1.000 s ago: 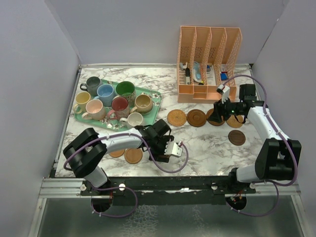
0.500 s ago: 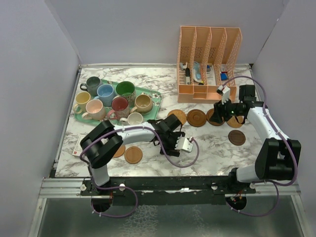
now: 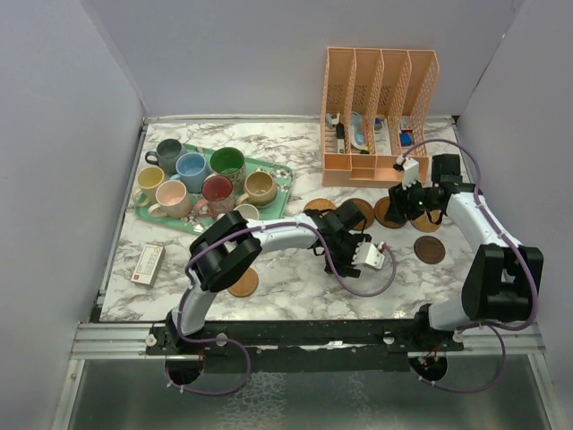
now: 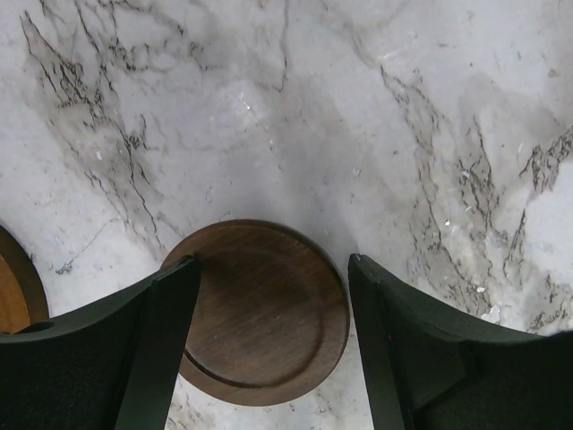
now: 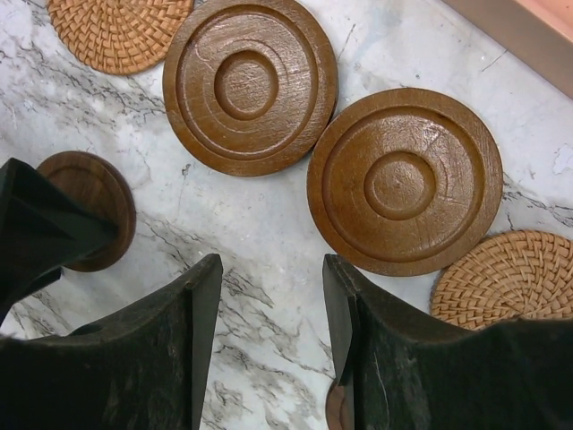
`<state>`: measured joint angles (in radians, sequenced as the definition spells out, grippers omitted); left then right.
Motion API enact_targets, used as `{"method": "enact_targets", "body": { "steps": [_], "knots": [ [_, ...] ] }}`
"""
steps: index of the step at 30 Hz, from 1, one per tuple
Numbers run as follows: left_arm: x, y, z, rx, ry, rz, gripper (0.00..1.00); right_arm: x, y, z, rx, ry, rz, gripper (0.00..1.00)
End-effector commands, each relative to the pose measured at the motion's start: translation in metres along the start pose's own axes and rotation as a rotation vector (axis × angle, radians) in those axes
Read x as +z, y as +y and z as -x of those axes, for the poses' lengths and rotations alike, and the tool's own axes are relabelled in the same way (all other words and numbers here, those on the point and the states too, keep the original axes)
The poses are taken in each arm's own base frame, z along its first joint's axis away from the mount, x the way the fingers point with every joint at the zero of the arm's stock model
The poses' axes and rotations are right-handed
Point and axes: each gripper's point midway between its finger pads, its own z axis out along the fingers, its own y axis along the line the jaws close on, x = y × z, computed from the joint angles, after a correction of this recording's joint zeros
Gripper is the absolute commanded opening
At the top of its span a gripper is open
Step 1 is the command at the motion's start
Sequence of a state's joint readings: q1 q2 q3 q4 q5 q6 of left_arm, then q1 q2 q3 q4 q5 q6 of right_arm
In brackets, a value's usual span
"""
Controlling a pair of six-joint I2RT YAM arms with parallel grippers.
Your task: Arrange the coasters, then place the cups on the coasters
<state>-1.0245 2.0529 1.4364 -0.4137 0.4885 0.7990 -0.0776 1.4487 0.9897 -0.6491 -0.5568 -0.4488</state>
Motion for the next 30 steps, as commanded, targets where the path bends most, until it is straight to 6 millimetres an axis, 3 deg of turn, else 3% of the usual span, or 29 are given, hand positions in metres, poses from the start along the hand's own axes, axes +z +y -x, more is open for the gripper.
{"method": "enact_targets", "body": {
  "steps": [1,8,11,16,24,30],
  "knots": [
    [-0.006,-0.004,0.016,-0.010,-0.022,-0.024,0.71,0.005,-0.004,0.000,0.006,-0.003,-0.009,0.49],
    [-0.050,-0.011,0.025,-0.010,-0.059,0.022,0.77,0.006,0.009,0.008,-0.011,-0.038,0.072,0.49],
    [-0.072,-0.012,0.018,-0.046,-0.055,0.041,0.79,0.007,0.023,0.011,-0.033,-0.053,0.134,0.49],
    [-0.109,-0.019,-0.013,-0.150,-0.025,0.073,0.81,0.017,0.063,0.012,-0.160,-0.035,0.249,0.49],
    [-0.177,-0.019,-0.045,-0.328,-0.056,0.190,0.81,0.045,0.121,-0.008,-0.329,0.072,0.360,0.50],
    [-0.202,-0.019,-0.052,-0.385,-0.091,0.248,0.81,0.070,0.150,-0.032,-0.440,0.190,0.383,0.47]
  ]
}}
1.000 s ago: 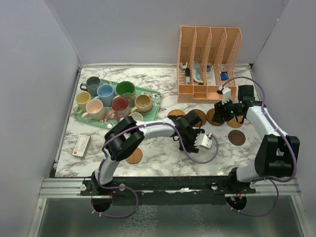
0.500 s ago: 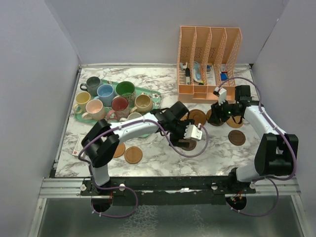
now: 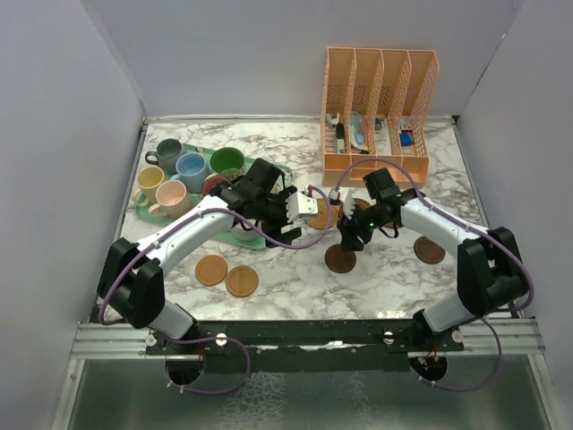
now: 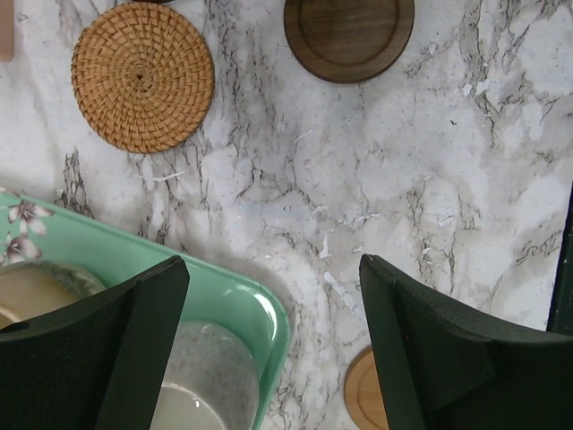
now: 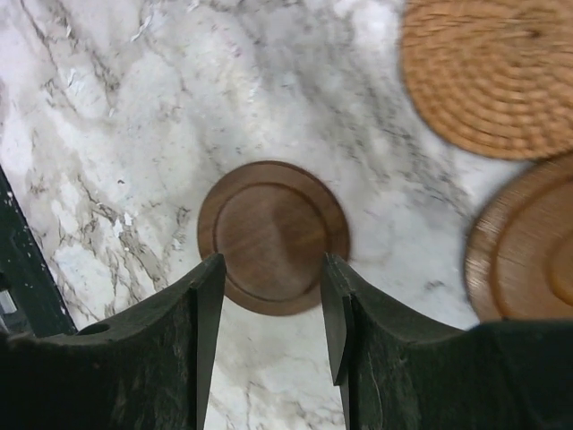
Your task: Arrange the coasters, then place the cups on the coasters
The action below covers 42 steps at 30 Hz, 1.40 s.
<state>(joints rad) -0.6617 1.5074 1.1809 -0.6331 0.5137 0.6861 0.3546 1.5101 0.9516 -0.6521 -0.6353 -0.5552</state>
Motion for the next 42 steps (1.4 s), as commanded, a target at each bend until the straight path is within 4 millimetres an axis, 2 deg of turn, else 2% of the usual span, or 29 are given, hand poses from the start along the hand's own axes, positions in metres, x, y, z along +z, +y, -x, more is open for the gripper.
{"method": "enact_targets", "body": {
  "steps": [1,8,16,21,30,38,42],
  "knots": [
    [-0.016,-0.011,0.004,-0.047,-0.050,-0.021,0.81,0.024,0.010,-0.016,-0.066,0.105,0.012,0.47],
    [-0.021,-0.005,0.000,-0.062,-0.060,0.002,0.81,0.043,0.019,-0.038,-0.118,0.216,0.001,0.46],
    [-0.023,-0.001,-0.003,-0.070,-0.060,0.017,0.81,0.038,0.005,-0.068,-0.145,0.316,-0.102,0.46],
    [-0.025,0.002,-0.005,-0.072,-0.056,0.030,0.81,0.023,-0.006,-0.089,-0.190,0.402,-0.190,0.46],
    [-0.026,0.003,-0.006,-0.072,-0.060,0.038,0.81,-0.002,-0.011,-0.117,-0.241,0.513,-0.270,0.44],
    [-0.028,0.002,-0.007,-0.073,-0.061,0.043,0.81,-0.029,-0.036,-0.146,-0.203,0.588,-0.349,0.42],
    [-0.029,0.002,-0.007,-0.070,-0.061,0.044,0.81,-0.042,-0.047,-0.154,-0.177,0.594,-0.375,0.42]
  ]
}}
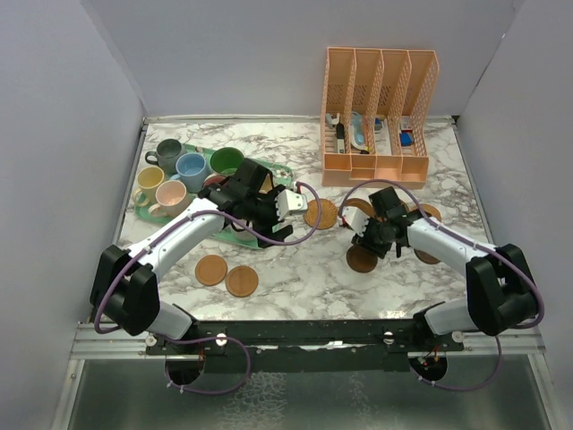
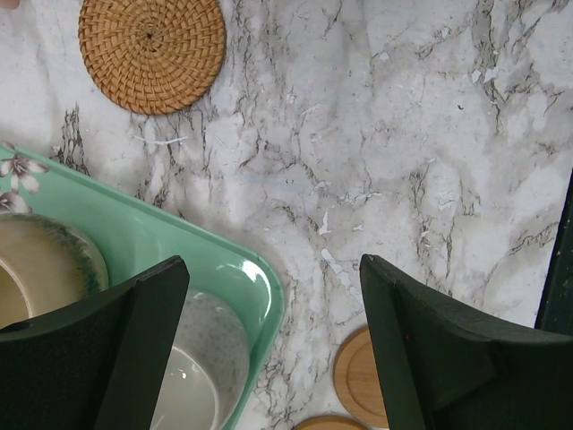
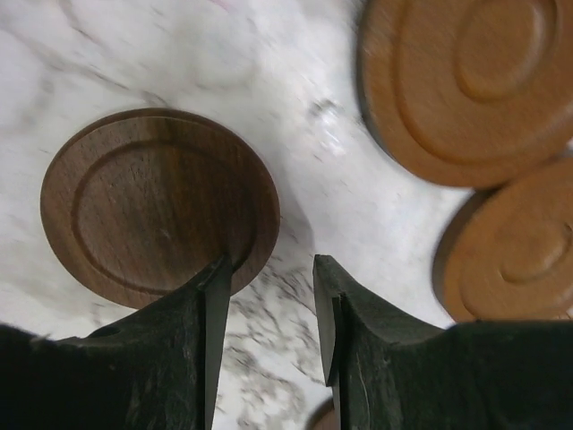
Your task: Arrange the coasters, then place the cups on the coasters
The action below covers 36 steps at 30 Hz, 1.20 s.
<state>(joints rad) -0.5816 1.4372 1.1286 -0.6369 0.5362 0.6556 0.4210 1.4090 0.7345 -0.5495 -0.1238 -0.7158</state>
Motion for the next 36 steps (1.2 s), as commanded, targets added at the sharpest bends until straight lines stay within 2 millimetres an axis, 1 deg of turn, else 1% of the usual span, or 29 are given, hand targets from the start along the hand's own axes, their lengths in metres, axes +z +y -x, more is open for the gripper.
{"method": "enact_targets", "body": {
  "steps": [1,7,14,18,21,25,36],
  "knots": [
    [-0.007,-0.004,0.007,0.010,-0.042,-0.003,0.81,-0.002,0.001,-0.079,-0.014,0.270,0.000,0.42],
    [-0.008,-0.004,0.007,0.011,-0.042,0.000,0.81,-0.011,-0.018,-0.099,0.003,0.305,-0.054,0.41],
    [-0.008,-0.004,0.006,0.016,-0.041,0.000,0.81,-0.020,-0.033,-0.120,0.029,0.344,-0.089,0.41],
    [-0.008,-0.004,0.005,0.014,-0.038,-0.001,0.81,-0.023,-0.040,-0.126,0.045,0.346,-0.097,0.41],
    [-0.008,-0.004,0.005,0.014,-0.039,-0.001,0.82,-0.022,-0.042,-0.126,0.051,0.341,-0.095,0.41],
    [-0.007,-0.004,0.004,0.012,-0.035,-0.002,0.82,-0.019,-0.040,-0.120,0.072,0.318,-0.070,0.41],
    [-0.005,-0.002,0.003,0.009,-0.030,-0.004,0.82,-0.011,-0.025,-0.086,0.179,0.143,0.021,0.41]
  ]
}}
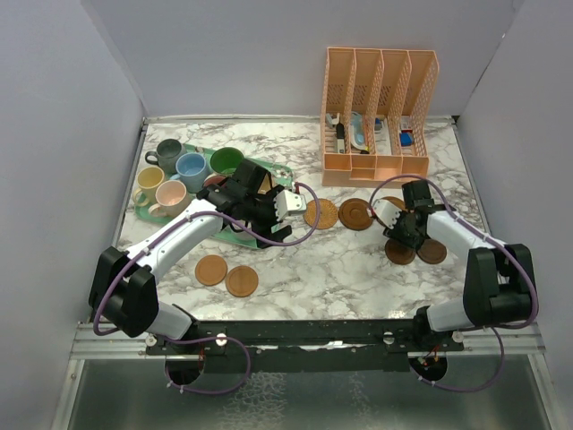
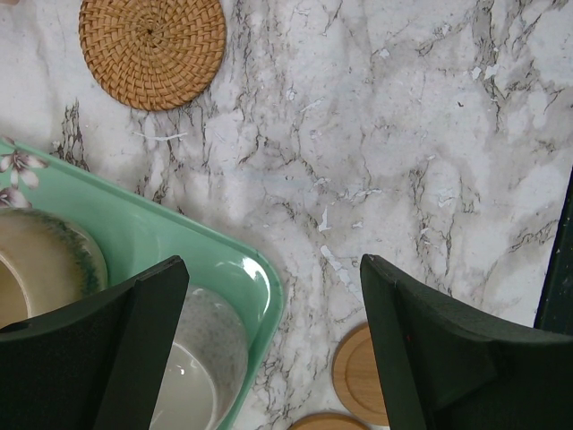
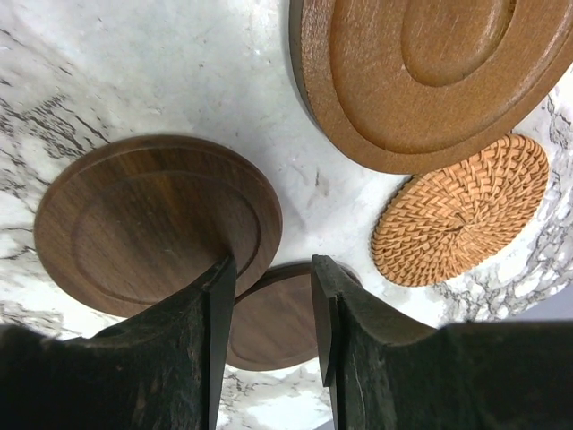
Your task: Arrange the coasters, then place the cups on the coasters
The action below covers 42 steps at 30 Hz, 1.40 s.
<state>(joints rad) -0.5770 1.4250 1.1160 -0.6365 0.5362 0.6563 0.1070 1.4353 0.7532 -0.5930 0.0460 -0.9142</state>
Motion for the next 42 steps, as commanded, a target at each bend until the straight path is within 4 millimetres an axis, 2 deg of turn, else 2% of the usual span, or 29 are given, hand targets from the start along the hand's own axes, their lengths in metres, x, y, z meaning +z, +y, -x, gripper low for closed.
{"method": "enact_targets", "body": {
  "steps": [1,8,14,24,42],
  "knots": [
    [-0.003,-0.001,0.005,0.011,-0.030,-0.007,0.82,0.006,0.045,0.013,0.073,-0.096,0.194,0.41],
    [-0.002,-0.001,0.006,0.008,-0.031,-0.008,0.82,-0.001,0.051,0.035,0.122,-0.207,0.218,0.41],
    [-0.003,-0.002,0.006,0.013,-0.035,-0.009,0.82,0.004,0.058,0.031,0.132,-0.193,0.224,0.41],
    [-0.004,-0.004,0.006,0.017,-0.038,-0.012,0.82,0.008,0.067,0.037,0.149,-0.212,0.239,0.41],
    [-0.003,-0.003,0.004,0.012,-0.033,-0.010,0.82,0.009,0.064,0.054,0.147,-0.256,0.243,0.40]
  ]
}}
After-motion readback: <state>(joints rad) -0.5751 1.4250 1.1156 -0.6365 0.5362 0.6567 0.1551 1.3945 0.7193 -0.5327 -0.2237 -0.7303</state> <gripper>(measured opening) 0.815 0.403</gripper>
